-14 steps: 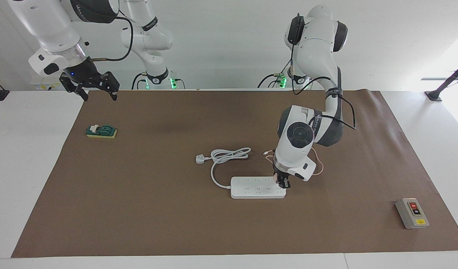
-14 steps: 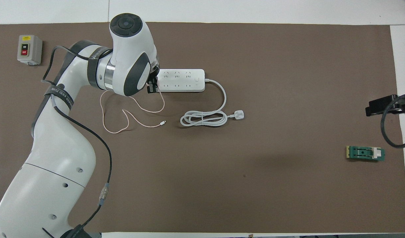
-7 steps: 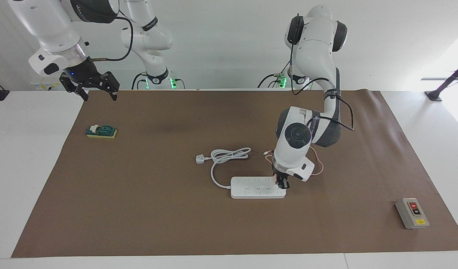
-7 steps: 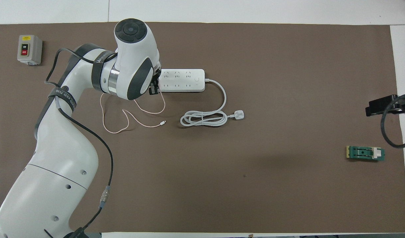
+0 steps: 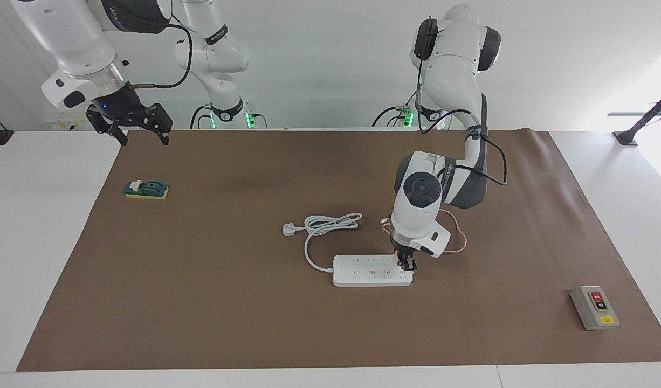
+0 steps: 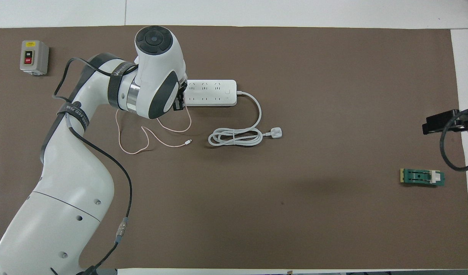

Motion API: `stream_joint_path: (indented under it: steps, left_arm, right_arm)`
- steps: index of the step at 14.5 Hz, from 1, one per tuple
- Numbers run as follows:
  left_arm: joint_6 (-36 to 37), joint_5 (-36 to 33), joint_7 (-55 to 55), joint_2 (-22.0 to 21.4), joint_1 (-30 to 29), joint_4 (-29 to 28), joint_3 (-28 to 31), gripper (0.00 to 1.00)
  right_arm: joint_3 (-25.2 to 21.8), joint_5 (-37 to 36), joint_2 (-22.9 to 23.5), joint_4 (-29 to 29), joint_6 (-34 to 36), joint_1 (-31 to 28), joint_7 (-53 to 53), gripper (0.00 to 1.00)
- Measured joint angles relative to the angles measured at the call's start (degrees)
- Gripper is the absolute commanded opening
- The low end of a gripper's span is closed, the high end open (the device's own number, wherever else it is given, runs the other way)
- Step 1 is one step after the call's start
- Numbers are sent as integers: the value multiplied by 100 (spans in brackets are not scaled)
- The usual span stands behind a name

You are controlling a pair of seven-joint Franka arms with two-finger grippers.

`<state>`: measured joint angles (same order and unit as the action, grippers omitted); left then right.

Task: Plug charger into power strip
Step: 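Push the charger prongs into the strip socket with the left gripper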

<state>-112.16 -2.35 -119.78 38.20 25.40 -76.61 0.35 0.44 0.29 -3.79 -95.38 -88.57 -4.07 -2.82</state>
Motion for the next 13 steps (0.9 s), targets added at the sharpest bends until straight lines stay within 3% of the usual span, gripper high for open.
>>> stream_joint_path:
  steps: [4,8,13]
  left_arm:
    - [-136,-57,-105,-71,17,-138,-1,0]
    - [-669,-326,-311,-353,92,-679,0,0]
    - [-751,-368,-314,-393,104,-762,3,0]
  right_arm:
    - [0,0,0,0,0,0,0,100]
    - [0,0,0,0,0,0,0,100]
    - [0,0,0,0,0,0,0,100]
